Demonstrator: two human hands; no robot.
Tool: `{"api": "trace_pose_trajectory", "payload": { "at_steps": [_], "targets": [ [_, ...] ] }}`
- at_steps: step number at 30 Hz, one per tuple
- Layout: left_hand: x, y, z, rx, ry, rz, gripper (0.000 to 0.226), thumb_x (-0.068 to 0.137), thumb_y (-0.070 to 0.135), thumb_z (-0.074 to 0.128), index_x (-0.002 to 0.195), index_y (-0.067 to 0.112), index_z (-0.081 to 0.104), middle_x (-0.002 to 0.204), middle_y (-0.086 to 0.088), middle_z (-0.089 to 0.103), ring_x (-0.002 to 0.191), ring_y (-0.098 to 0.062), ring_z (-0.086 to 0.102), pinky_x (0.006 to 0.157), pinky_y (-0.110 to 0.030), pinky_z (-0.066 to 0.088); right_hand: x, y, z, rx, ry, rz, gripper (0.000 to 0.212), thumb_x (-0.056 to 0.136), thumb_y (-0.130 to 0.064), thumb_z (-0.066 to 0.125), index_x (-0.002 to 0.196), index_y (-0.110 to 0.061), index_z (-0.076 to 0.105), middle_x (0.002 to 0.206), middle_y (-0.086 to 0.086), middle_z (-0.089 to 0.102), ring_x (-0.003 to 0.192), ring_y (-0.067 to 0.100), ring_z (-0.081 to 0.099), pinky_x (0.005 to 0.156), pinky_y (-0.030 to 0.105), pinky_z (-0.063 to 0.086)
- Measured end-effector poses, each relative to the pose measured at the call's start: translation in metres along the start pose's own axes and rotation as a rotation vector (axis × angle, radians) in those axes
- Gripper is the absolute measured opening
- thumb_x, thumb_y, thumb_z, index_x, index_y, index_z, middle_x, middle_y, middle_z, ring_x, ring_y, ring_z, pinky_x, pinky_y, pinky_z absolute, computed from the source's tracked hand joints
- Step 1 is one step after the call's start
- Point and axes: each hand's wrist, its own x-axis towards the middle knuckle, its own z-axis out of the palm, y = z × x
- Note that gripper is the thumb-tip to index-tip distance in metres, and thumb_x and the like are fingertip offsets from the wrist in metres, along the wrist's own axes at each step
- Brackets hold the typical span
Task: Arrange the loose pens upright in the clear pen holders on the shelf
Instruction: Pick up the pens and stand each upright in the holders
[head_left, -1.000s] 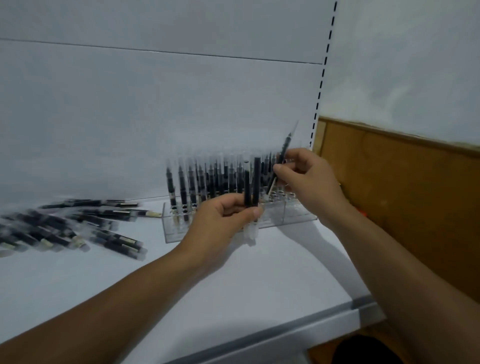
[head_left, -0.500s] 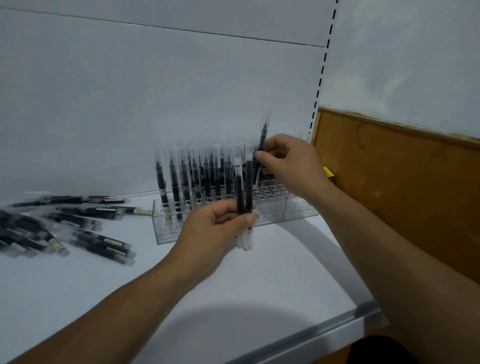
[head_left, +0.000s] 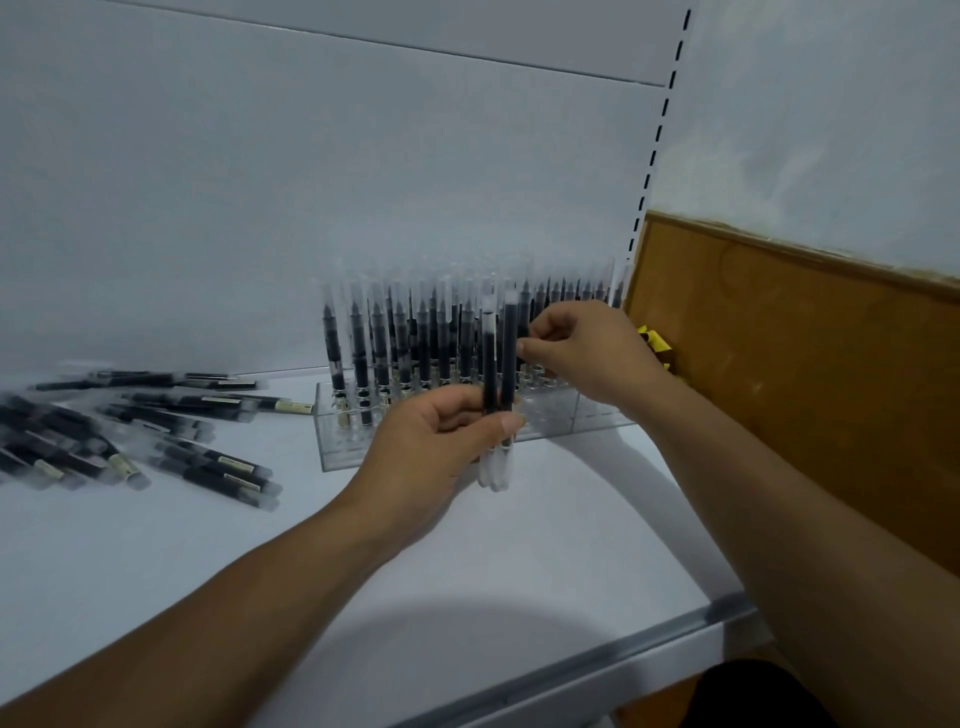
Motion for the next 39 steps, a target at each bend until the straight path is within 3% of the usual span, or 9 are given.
{"api": "trace_pose_trajectory", "payload": {
  "at_steps": [3,8,12,15,19,23,30,35,39],
  "targets": [
    [0.0,0.0,0.0,-0.012,-0.004,-0.004,0.018,0.082,0.001,0.068,0.1,0.0,0.07,0.102,-0.029,0.066,0.083,-0.024,0.063,0.086,-0.042,0.054,0.003,-0.003,-0.001,-0.084,0.003,-0.015,0.023,0.089,-0.035,0.068,0.086,-0.012,0.07,0.082,0.003,0.068,0.077,0.019,0.063,0.074,0.038,0.055],
    [-0.001,0.0,0.001,0.024,-0.008,0.021,0.017,0.083,0.0,0.067,0.1,-0.001,0.069,0.1,-0.027,0.067,0.08,-0.022,0.063,0.071,-0.023,0.056,0.008,-0.003,-0.002,-0.17,-0.12,0.038,0.02,0.086,-0.035,0.071,0.083,-0.015,0.072,0.079,-0.003,0.066,0.074,0.014,0.06,0.071,0.034,0.053],
    [-0.001,0.001,0.0,0.031,-0.012,0.029,0.018,0.083,0.001,0.067,0.101,0.001,0.07,0.1,-0.026,0.068,0.082,-0.023,0.064,0.076,-0.026,0.057,-0.002,-0.004,-0.007,-0.142,-0.102,0.007,0.024,0.087,-0.036,0.07,0.097,-0.015,0.074,0.094,-0.005,0.069,0.088,0.013,0.063,0.082,0.034,0.055],
    [0.0,0.002,0.0,0.034,-0.015,0.032,0.019,0.079,0.008,0.07,0.097,0.005,0.071,0.099,-0.023,0.069,0.084,-0.023,0.064,0.088,-0.038,0.054,-0.016,-0.003,-0.012,-0.055,0.072,-0.053,0.019,0.091,-0.034,0.066,0.101,-0.021,0.073,0.093,-0.01,0.068,0.087,0.007,0.062,0.081,0.026,0.053],
    [0.001,0.001,0.0,0.006,-0.002,0.032,0.016,0.083,0.007,0.067,0.097,0.003,0.071,0.09,-0.014,0.073,0.081,-0.017,0.065,0.085,-0.035,0.055,-0.038,0.001,-0.008,0.132,0.277,-0.3,0.016,0.092,-0.021,0.066,0.107,-0.021,0.07,0.095,-0.011,0.067,0.08,0.001,0.06,0.071,0.015,0.049],
    [-0.001,0.002,-0.002,0.026,-0.033,0.077,0.016,0.087,0.009,0.064,0.099,0.001,0.071,0.083,-0.005,0.074,0.076,-0.009,0.067,0.071,-0.018,0.055,-0.044,0.007,-0.005,-0.135,0.306,-0.629,0.025,0.089,-0.015,0.065,0.114,-0.015,0.069,0.103,-0.003,0.063,0.076,0.002,0.053,0.065,0.018,0.05],
    [-0.004,0.004,0.0,0.005,-0.048,0.062,0.018,0.089,0.016,0.06,0.097,0.005,0.072,0.083,-0.009,0.074,0.074,-0.014,0.068,0.069,-0.022,0.056,-0.037,0.011,-0.007,-0.344,0.316,-0.804,0.02,0.086,-0.016,0.068,0.104,-0.009,0.071,0.094,0.007,0.065,0.073,0.014,0.059,0.055,0.032,0.055],
    [0.0,0.003,-0.004,-0.07,0.016,0.058,0.019,0.091,0.018,0.058,0.102,0.009,0.071,0.084,-0.005,0.073,0.072,-0.011,0.065,0.065,-0.018,0.054,-0.028,0.025,-0.017,-0.331,0.356,-0.748,0.017,0.087,-0.015,0.072,0.1,-0.005,0.073,0.093,0.009,0.065,0.074,0.018,0.059,0.061,0.027,0.053],
    [0.001,-0.001,-0.004,-0.117,-0.018,0.075,0.03,0.08,0.017,0.064,0.108,0.009,0.068,0.085,-0.005,0.073,0.078,-0.012,0.066,0.079,-0.026,0.055,-0.021,0.019,-0.019,0.026,0.373,-0.381,0.014,0.089,-0.016,0.07,0.103,-0.014,0.07,0.086,-0.009,0.063,0.072,0.001,0.058,0.067,0.013,0.048]
  ]
}}
